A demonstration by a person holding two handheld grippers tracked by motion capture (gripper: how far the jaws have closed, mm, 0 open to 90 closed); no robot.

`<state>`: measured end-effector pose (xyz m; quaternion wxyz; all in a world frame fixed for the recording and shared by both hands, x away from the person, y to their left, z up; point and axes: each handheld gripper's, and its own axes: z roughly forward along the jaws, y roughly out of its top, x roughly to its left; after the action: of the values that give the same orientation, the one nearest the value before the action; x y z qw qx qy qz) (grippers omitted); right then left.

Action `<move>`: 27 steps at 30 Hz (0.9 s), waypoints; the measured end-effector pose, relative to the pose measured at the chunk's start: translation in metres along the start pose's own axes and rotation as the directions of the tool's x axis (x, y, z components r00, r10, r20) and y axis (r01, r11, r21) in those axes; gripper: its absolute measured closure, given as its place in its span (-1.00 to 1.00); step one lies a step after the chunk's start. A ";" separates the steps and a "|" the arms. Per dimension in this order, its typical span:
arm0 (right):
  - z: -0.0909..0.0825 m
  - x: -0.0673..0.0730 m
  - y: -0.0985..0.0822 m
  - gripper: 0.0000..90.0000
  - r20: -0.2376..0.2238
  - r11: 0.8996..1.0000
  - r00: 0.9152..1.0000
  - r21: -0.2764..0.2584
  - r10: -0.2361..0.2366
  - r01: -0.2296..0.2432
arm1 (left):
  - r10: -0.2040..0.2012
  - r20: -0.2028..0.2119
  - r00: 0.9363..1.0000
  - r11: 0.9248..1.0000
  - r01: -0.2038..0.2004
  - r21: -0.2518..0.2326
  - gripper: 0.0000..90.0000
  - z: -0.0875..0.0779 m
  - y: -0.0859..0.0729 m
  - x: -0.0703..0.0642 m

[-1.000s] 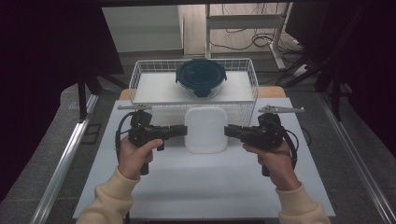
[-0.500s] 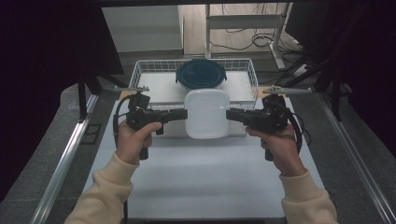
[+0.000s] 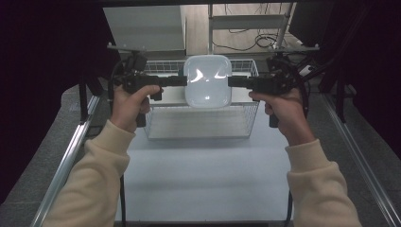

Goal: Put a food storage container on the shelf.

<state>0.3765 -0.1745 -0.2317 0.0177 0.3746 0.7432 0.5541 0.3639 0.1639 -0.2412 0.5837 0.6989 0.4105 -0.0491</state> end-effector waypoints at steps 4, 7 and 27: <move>0.005 -0.004 0.016 0.75 -0.006 1.000 1.000 0.001 0.010 -0.010 | -0.011 0.000 1.000 1.000 0.011 0.001 0.78 -0.001 0.015 0.006; 0.009 -0.008 0.026 0.75 -0.009 1.000 1.000 0.010 0.014 -0.014 | -0.033 0.016 0.999 0.999 0.033 0.007 0.79 0.000 0.024 0.015; 0.046 -0.050 0.057 0.70 0.003 0.978 0.983 0.094 0.185 -0.184 | -0.211 0.033 0.977 0.977 0.210 0.032 0.78 0.026 0.052 0.071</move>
<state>0.4634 -0.1605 -0.2215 -0.0535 0.4407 0.7305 0.5189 0.4542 0.1794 -0.2479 0.5726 0.6586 0.4709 -0.1292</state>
